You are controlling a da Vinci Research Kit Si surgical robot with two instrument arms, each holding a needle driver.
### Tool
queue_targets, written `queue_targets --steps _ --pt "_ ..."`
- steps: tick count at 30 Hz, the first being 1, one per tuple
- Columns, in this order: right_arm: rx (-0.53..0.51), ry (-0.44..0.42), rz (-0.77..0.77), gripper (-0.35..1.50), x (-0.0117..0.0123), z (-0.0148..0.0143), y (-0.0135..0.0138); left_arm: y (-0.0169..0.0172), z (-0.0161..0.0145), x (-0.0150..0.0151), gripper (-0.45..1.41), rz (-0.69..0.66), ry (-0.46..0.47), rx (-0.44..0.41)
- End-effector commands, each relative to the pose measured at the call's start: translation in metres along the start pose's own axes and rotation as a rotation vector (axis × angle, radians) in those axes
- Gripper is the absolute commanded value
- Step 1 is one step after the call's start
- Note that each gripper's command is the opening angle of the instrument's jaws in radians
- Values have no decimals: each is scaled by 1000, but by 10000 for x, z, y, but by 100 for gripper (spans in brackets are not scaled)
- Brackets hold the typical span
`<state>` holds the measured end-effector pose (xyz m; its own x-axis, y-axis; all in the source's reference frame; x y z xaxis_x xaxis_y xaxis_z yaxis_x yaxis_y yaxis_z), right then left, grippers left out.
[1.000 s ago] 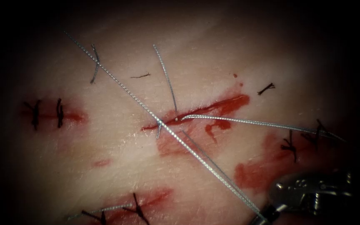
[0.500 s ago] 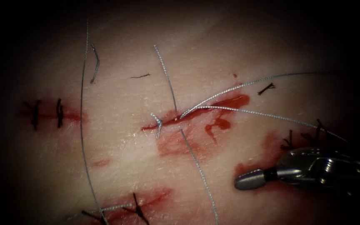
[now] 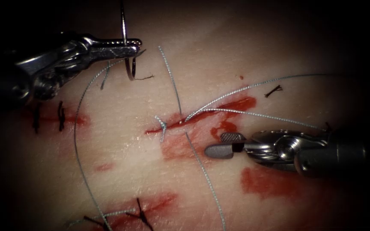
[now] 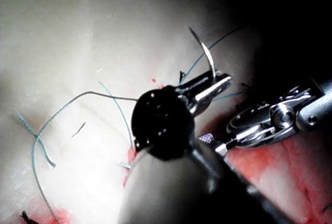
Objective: Wound Closure
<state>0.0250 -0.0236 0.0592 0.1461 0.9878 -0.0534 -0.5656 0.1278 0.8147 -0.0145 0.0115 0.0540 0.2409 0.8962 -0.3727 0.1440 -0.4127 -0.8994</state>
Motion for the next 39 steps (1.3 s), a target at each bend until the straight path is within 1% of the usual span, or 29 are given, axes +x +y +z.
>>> queue_targets --steps 1,6,7,8,11,14,15,16,17,19,21,22,25,27,30,35,36,37,39 --pt "55 -12 26 108 -4 18 -11 -6 2 -3 -45 0 -12 14" --pt "61 -18 42 106 -18 33 -13 -8 2 -4 -45 2 -9 19" --pt "62 -22 40 100 -20 36 -12 -8 2 -5 -45 2 -8 20" --pt "67 -38 33 78 -24 41 -8 -9 2 -5 -45 3 -11 22" --pt "68 -38 23 68 -28 51 -3 -8 2 -6 -45 -3 -10 22" --pt "59 -35 24 58 -25 56 5 -4 4 -7 -45 -3 -9 25" --pt "57 -36 24 29 -25 56 6 -3 5 -7 -45 -3 -8 25" --pt "55 -38 23 -9 -25 54 7 -3 6 -7 -45 -3 -8 26" --pt "42 -46 21 -35 -25 52 8 -2 6 -7 -45 -3 -10 28" --pt "21 -60 18 -35 -26 45 8 -2 6 -8 -45 -9 -10 28" --pt "9 -69 18 -35 -26 32 9 -1 6 -8 -45 -15 -15 31" --pt "-1 -74 22 -35 -23 17 10 -1 6 -8 -45 -16 -22 36" --pt "-50 -104 45 -35 -22 -14 20 0 6 -8 -45 -16 -30 40" --pt "-66 -130 44 -35 -25 -38 34 0 5 -8 -45 -34 -30 40" --pt "-133 -184 54 -35 -32 -86 64 0 3 -7 -45 -41 -37 45" --pt "-292 -357 -2 -35 -48 -178 112 -3 -1 -5 -45 -53 -40 57" --pt "-316 -402 7 -35 -54 -204 125 -3 -2 -5 -45 -59 -39 59" --pt "-325 -427 25 -35 -58 -219 131 -4 -2 -5 -45 -59 -41 61" --pt "-345 -468 64 -35 -66 -241 140 -4 -2 -6 -45 -58 -40 63"
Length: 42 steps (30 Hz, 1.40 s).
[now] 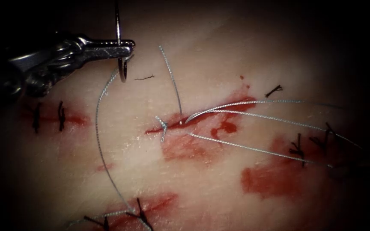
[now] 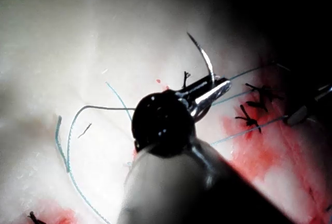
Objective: Wound Closure
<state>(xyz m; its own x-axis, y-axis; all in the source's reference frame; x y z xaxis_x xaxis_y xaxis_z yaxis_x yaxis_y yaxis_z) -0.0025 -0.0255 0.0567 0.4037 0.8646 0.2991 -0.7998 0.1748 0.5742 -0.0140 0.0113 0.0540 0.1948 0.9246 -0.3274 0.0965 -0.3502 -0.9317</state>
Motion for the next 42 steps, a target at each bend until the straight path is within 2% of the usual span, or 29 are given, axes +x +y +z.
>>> queue_targets --steps 1,3,4,5,6,7,9,10,11,16,17,18,20,21,23,25,31,33,37,42 --pt "-19 -62 46 -35 -25 -10 21 -6 4 -4 -45 0 4 6" --pt "-39 -89 53 -35 -32 -16 23 -6 4 -4 -45 0 4 6" --pt "-46 -103 56 -21 -31 -17 21 -6 4 -4 -45 0 4 6" --pt "-28 -95 65 88 -22 -16 14 -6 4 -4 -45 0 4 6" --pt "-8 -82 54 101 -16 -15 8 -7 4 -4 -45 0 4 6" --pt "17 -66 -24 121 -10 -16 3 -7 4 -4 -45 0 4 6" --pt "97 6 -209 136 3 -23 -8 -7 4 -4 -45 0 4 6" --pt "134 50 -249 138 9 -27 -14 -8 4 -4 -45 0 4 6" --pt "178 146 -239 126 26 -35 -32 -8 4 -3 -45 0 6 9" --pt "175 197 -269 126 65 -20 -90 -8 4 -3 -45 0 4 11" --pt "175 218 -248 125 78 -1 -116 -8 4 -3 -45 0 4 11" --pt "180 231 -241 125 84 8 -126 -8 4 -4 -45 0 1 13" --pt "212 273 -205 113 96 30 -146 -9 5 -4 -45 0 1 13" --pt "238 292 -189 105 100 41 -153 -9 5 -4 -45 1 1 13" --pt "316 306 -156 76 108 63 -167 -9 5 -4 -45 1 1 13" --pt "346 310 -120 76 111 86 -180 -8 5 -4 -45 1 -3 16" --pt "329 308 -128 73 117 115 -200 -9 6 -4 -45 1 -3 17" --pt "323 312 -124 88 122 121 -204 -9 6 -5 -45 2 -3 18" --pt "322 318 -122 84 125 127 -206 -9 6 -5 -45 2 -7 22" --pt "307 330 -122 84 134 148 -213 -9 7 -6 -45 4 -6 23"
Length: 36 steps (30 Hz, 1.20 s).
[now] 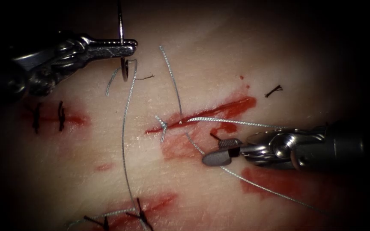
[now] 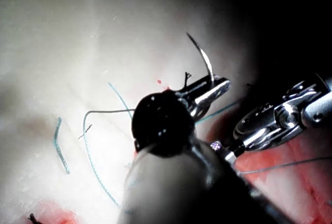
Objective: Wound Closure
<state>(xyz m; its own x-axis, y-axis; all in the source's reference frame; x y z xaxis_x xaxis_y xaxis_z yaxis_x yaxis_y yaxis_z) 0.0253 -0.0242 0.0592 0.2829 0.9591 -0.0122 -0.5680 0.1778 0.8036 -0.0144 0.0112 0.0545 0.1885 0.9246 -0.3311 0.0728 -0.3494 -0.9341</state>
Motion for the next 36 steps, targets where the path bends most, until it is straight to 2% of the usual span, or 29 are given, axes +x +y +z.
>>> queue_targets --steps 1,5,8,9,10,11,19,23,28,32,33,36 --pt "-1 2 -4 84 -1 17 -3 -5 4 -4 -45 1 1 -1" --pt "-8 7 -11 81 -3 31 -1 -4 4 -4 -45 1 -4 4" --pt "-11 11 -15 56 -4 37 1 -4 5 -5 -45 1 -3 4" --pt "-12 11 -16 -1 -5 38 2 -4 5 -5 -45 1 -3 4" --pt "-11 10 -17 -25 -6 37 3 -4 5 -5 -45 2 -3 4" --pt "-10 9 -19 -35 -7 36 4 -4 5 -5 -45 2 -3 4" --pt "-70 -64 -39 -35 -21 -2 10 -3 5 -5 -45 2 -3 5" --pt "-53 -99 -52 -35 -34 -30 14 -3 5 -5 -45 2 -3 5" --pt "-93 -257 -89 -35 -63 -70 27 -3 5 -6 -45 2 -2 5" --pt "-82 -339 -103 -35 -83 -98 42 -3 5 -5 -45 2 -3 5" --pt "-98 -376 -103 -35 -92 -118 50 -3 5 -5 -45 2 -3 5" --pt "-132 -412 -86 -35 -102 -147 61 -3 5 -5 -45 2 -6 6"
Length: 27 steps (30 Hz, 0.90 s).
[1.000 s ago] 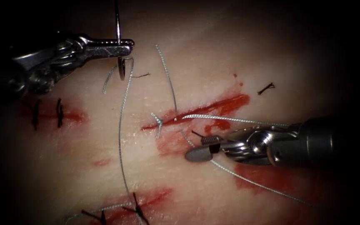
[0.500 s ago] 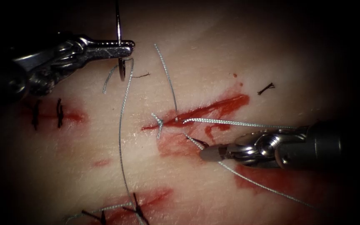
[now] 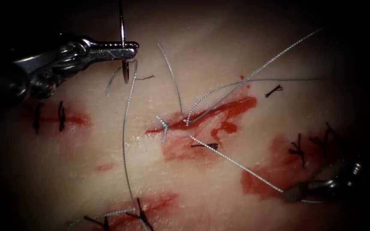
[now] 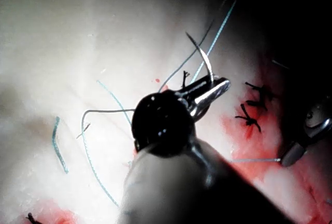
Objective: Wound Closure
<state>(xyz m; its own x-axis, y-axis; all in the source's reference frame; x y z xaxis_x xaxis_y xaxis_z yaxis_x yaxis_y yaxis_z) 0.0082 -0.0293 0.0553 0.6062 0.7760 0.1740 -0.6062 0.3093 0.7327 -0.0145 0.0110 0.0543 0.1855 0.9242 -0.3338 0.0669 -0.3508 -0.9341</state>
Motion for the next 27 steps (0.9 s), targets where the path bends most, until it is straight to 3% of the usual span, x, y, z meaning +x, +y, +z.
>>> queue_targets --steps 1,9,14,15,16,17,19,25,27 --pt "-21 -19 22 -35 -14 -9 10 -5 3 -3 -45 -1 -2 1" --pt "-105 -132 115 -35 -63 -61 55 -6 2 -3 -45 -1 0 4" --pt "-117 -160 139 -35 -68 -67 57 -6 2 -3 -45 -7 0 4" --pt "-119 -156 148 -6 -65 -66 55 -6 2 -3 -45 -7 0 4" --pt "-119 -136 116 62 -59 -66 52 -6 2 -3 -45 -7 0 4" --pt "-116 -119 77 91 -53 -67 50 -6 2 -3 -45 -7 0 4" --pt "-92 -55 -14 115 -35 -74 43 -6 2 -2 -45 -7 0 4" --pt "-46 214 -120 115 36 -97 7 -6 2 -2 -45 -7 0 5" --pt "-43 261 -156 111 63 -94 -8 -6 2 -2 -45 -7 1 5"
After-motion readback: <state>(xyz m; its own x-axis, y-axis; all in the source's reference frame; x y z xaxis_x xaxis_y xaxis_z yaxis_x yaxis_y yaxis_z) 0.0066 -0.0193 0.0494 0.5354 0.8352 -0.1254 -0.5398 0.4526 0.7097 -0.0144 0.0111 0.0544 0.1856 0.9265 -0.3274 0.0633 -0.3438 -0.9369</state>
